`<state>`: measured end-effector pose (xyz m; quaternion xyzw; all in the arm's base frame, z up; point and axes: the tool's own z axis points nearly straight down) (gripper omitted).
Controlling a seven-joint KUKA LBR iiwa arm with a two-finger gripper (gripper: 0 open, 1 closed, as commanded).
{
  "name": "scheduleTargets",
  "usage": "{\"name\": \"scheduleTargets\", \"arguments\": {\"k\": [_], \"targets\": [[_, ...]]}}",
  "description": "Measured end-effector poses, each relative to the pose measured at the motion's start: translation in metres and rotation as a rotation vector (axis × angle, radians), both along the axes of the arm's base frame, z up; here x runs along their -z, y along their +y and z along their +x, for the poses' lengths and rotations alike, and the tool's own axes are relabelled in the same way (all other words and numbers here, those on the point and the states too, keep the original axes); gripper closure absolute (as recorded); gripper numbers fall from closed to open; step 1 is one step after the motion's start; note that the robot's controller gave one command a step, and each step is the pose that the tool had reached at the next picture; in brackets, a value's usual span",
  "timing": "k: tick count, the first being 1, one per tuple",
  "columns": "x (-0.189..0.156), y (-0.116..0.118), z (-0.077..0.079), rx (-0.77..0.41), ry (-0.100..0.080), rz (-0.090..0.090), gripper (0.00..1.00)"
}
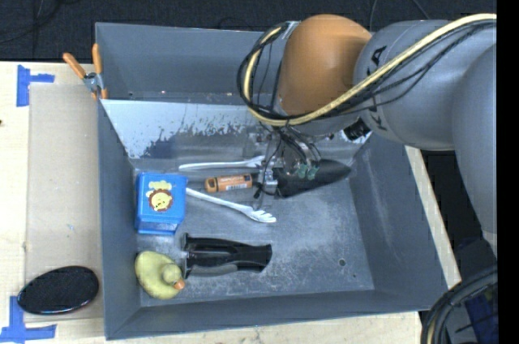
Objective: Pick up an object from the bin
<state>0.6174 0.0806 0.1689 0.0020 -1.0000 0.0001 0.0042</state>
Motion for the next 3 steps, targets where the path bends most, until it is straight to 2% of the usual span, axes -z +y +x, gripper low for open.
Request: {"name": "scheduleTargets", "arguments": {"k": [1,2,3], "targets": [[-0.005,-0.001,0.001,0.002,-0.007,0.001,0.0],[0.09,-0.006,0.001,0.101,-0.003,0.001,0.0],[0.114,-0.012,-0.003,0.073,0.007,0.003,0.0]]}}
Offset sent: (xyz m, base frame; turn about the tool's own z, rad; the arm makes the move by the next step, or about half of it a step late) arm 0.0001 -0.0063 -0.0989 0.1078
